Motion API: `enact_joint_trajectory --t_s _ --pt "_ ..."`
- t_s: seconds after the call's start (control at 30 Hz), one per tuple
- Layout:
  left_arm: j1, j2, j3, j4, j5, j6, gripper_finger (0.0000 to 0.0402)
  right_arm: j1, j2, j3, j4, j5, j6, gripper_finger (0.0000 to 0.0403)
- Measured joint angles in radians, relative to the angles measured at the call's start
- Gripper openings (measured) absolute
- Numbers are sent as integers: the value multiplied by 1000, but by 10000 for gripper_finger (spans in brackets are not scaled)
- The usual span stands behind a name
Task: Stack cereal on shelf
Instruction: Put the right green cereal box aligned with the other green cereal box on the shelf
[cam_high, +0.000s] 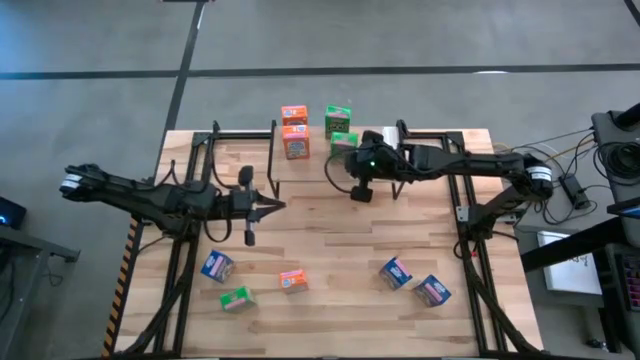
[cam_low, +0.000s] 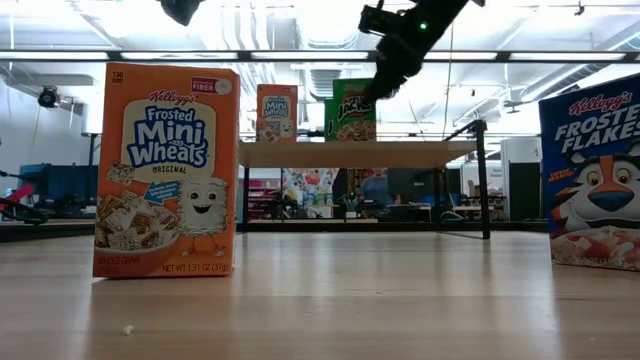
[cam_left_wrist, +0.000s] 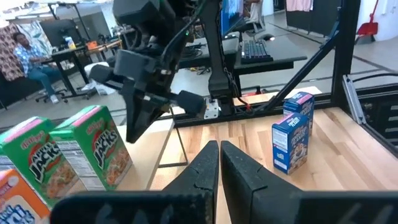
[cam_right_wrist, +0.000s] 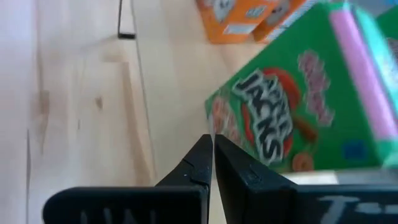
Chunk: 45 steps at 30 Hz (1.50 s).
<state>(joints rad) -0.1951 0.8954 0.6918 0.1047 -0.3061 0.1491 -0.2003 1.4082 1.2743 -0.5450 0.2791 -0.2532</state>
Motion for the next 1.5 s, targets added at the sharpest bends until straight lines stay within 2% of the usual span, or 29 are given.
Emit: enact_joint_trajectory --t_s 0.23,0.37,0.53,0.77,1.0,1.23,1.33,1.5 --pt "0 28 0 9 0 -14 0 -6 -99 -132 57 22 22 9" --pt "0 48 0 33 0 -23 0 -30 -154 -207 165 63 12 9" --pt "0 72 0 50 0 -48 0 -90 -162 -264 288 62 -38 9" --pt "0 74 0 69 -1 -56 0 -121 -122 -275 339 -1 -60 9" --pt "0 72 0 72 -2 -46 0 -121 -61 -243 371 -17 -62 9" --pt "0 72 0 69 -2 -46 0 -113 -50 -197 246 -18 -25 9" --pt "0 72 0 69 -2 -46 0 -99 -60 -196 183 -67 -4 9" --pt "0 73 0 68 -2 -46 0 -80 -54 -208 222 -270 18 9"
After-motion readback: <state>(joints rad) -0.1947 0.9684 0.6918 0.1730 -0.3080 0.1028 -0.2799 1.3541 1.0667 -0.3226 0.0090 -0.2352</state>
